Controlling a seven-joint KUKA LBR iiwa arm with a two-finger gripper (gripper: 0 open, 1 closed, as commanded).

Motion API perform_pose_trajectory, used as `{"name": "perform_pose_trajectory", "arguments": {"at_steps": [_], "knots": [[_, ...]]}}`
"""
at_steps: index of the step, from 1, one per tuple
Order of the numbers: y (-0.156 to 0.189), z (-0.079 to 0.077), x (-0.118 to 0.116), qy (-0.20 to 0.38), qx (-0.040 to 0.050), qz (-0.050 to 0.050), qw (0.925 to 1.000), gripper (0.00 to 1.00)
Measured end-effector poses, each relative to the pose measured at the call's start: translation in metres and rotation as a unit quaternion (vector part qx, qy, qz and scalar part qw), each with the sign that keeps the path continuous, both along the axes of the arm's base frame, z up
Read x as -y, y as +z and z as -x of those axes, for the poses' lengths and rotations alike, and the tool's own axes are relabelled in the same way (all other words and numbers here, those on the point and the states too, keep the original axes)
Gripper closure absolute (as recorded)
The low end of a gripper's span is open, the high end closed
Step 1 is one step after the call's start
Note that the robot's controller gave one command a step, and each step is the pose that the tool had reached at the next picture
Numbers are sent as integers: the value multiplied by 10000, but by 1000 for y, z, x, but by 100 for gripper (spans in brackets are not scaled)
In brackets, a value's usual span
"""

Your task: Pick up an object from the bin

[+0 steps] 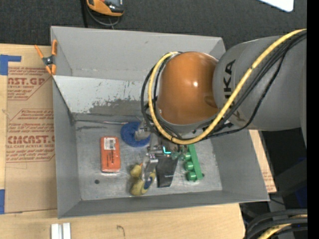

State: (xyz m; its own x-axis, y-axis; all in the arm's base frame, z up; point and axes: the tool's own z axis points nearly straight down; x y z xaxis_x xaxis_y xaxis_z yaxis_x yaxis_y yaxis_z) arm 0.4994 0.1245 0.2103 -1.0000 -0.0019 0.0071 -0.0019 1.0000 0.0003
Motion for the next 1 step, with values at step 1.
{"name": "perform_pose_trajectory", "arguments": {"at_steps": [1], "knots": [[4,-2,1,-6,37,-5,10000,0]]}}
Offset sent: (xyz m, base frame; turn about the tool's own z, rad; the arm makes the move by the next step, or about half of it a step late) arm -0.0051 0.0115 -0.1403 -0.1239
